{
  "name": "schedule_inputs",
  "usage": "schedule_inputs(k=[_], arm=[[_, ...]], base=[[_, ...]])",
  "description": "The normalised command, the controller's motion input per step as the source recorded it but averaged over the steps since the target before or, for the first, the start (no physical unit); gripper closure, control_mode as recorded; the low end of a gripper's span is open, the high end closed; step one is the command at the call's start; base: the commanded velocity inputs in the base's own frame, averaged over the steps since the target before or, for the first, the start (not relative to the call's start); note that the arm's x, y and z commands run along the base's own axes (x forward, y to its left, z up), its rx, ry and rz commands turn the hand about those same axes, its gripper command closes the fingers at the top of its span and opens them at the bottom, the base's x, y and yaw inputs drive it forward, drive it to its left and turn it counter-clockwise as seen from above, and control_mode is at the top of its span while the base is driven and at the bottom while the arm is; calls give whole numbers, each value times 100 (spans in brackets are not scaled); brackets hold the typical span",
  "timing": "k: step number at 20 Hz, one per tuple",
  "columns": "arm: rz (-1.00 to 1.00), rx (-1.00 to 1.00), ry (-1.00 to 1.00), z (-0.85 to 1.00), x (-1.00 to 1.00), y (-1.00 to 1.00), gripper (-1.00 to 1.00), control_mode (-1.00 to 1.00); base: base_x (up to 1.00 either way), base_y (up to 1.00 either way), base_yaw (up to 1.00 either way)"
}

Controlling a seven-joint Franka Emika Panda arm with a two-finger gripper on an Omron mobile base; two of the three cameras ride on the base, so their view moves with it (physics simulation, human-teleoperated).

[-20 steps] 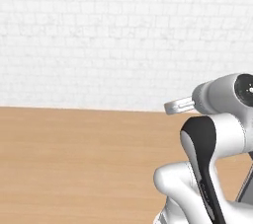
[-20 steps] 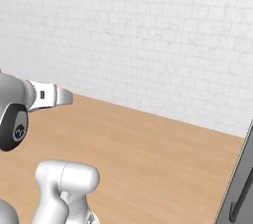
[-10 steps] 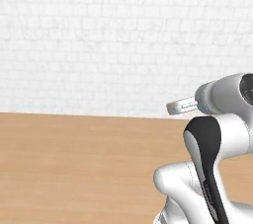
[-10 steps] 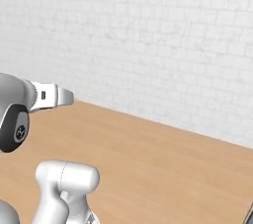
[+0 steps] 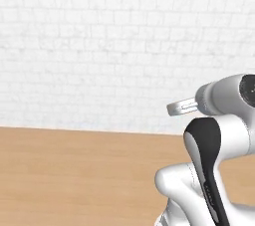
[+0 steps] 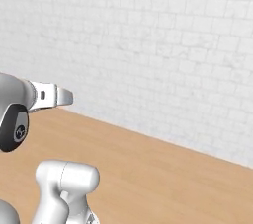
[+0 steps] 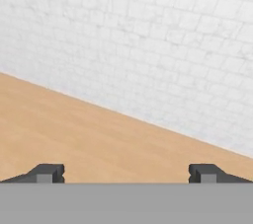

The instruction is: Place one lime and one fish in each tupperware on the nearby counter, to pack two identical lunches.

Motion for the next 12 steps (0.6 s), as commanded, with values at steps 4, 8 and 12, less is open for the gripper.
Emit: schedule_inputs(k=[4,8,12], arm=[[0,0,0,0,0,0,-100,100],[0,0,0,0,0,0,-100,100],[0,0,0,0,0,0,-100,100]], base=[[100,48,-39],[74,38,-78],[16,23,-98]])
